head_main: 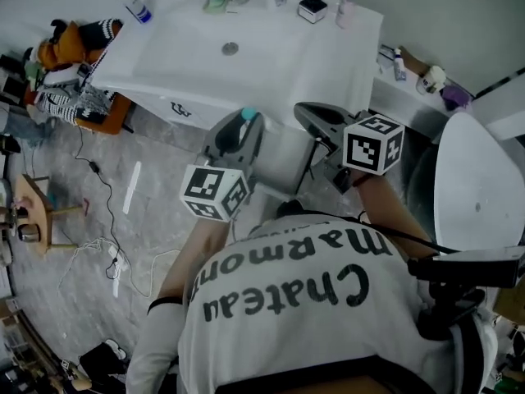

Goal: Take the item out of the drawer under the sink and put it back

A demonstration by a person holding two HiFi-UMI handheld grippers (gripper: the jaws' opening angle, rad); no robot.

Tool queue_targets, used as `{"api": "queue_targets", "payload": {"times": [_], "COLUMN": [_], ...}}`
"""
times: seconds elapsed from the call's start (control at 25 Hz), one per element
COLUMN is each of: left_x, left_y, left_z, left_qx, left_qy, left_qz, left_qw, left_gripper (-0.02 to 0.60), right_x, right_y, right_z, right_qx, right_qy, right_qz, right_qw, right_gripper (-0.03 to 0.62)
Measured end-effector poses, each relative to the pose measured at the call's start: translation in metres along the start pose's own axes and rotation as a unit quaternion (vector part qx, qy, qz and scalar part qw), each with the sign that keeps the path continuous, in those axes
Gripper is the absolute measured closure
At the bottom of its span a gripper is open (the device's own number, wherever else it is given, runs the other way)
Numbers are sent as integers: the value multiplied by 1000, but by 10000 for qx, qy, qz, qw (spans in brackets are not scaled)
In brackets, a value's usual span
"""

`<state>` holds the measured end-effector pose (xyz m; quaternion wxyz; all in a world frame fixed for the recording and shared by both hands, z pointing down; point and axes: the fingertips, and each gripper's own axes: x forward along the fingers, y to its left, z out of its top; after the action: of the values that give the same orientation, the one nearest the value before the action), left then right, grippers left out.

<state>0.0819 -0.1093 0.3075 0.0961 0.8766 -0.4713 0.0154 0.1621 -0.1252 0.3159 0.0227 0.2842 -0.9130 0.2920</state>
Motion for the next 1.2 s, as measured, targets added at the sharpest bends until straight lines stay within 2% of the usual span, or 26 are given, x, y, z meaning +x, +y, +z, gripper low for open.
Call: {"api": "queue_targets", "payload": {"times": [0.2,0.4,0.64,0.92,1.2], "left_x": [-8,-26,-50,-67,-88], "left_y": [4,13,37,55,87], "left_z": [19,36,49,59,69], "left_qx": [-233,-95,-191,-70,27], "left_qy": [-345,-459,-702,-698,-666], "left_qz": [326,527,818,636,316], "left_qw": [9986,9975,9940,9955,9973], "left_gripper": [479,480,480,482,482], "right_x": [11,37,61,87,117], "right_y": [14,43,77,101,125], "right_z": [15,17,17,12,13], "right_qx": [4,-379,-847,-785,-772], "right_qy": [-46,126,249,268,133], "right_qz": [172,571,933,906,650], "right_qw": [9998,9976,9917,9924,9948], "right_gripper": [585,585,585,585,585]}}
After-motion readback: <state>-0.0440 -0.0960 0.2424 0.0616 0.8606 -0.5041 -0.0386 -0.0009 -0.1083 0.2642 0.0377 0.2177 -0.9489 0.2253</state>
